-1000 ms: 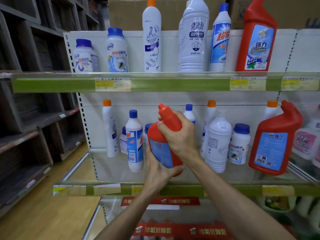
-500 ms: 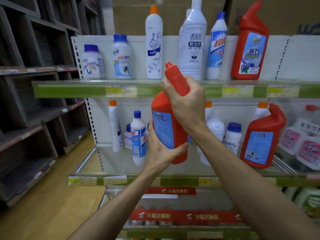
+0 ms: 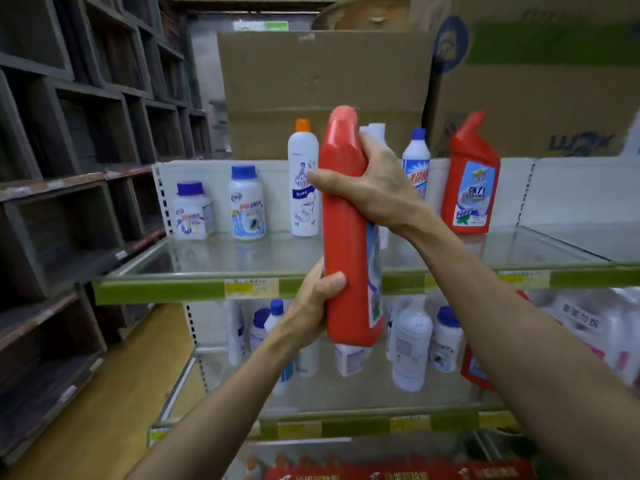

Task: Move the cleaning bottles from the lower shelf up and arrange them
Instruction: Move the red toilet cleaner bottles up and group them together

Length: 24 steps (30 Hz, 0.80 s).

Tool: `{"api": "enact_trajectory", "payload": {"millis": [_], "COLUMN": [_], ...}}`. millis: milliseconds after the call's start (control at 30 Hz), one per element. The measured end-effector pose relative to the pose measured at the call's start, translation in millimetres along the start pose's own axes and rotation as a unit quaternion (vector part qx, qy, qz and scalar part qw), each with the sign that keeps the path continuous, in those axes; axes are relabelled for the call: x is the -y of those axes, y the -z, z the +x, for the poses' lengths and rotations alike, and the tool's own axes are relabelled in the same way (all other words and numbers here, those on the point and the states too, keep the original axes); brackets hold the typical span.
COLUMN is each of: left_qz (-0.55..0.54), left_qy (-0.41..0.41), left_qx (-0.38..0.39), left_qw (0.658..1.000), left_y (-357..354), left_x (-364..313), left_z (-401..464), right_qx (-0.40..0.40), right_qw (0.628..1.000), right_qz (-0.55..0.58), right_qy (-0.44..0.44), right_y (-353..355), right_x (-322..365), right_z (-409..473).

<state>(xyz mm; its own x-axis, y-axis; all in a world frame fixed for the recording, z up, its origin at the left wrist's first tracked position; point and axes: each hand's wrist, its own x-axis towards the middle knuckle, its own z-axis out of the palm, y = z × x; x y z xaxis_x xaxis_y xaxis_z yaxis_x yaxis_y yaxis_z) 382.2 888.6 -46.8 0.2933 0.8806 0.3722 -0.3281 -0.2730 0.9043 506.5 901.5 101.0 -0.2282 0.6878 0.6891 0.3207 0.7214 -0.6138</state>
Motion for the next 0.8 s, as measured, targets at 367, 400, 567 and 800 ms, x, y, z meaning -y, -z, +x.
{"api": "enact_trajectory", "payload": {"millis": [367, 400, 567, 800], "left_qz": [0.148, 0.151, 0.172, 0.146], "left_qy": [-0.042, -0.048, -0.077, -0.109], "left_qx": [-0.044, -0.046, -0.055, -0.07], "left_qw": [0.987, 0.986, 0.98, 0.981], "left_y": [-10.3, -11.7, -24.1, -60.6], "left_x": [-49.9, -47.4, -36.9, -16.2], "left_z": [37.8, 39.3, 48.5, 73.9], "right_qx": [-0.217, -0.219, -0.22, -0.188], "right_qw": [0.95, 0.948, 0.941, 0.959], "right_qz": [-0.193, -0.198, -0.208, -0.184], "right_qy": [-0.116, -0.122, -0.148, -0.108], "right_y": [7.6, 9.0, 20.8, 68.7], "right_x": [6.9, 6.7, 0.9, -20.1], "right_z": [25.8, 23.9, 19.4, 17.5]}}
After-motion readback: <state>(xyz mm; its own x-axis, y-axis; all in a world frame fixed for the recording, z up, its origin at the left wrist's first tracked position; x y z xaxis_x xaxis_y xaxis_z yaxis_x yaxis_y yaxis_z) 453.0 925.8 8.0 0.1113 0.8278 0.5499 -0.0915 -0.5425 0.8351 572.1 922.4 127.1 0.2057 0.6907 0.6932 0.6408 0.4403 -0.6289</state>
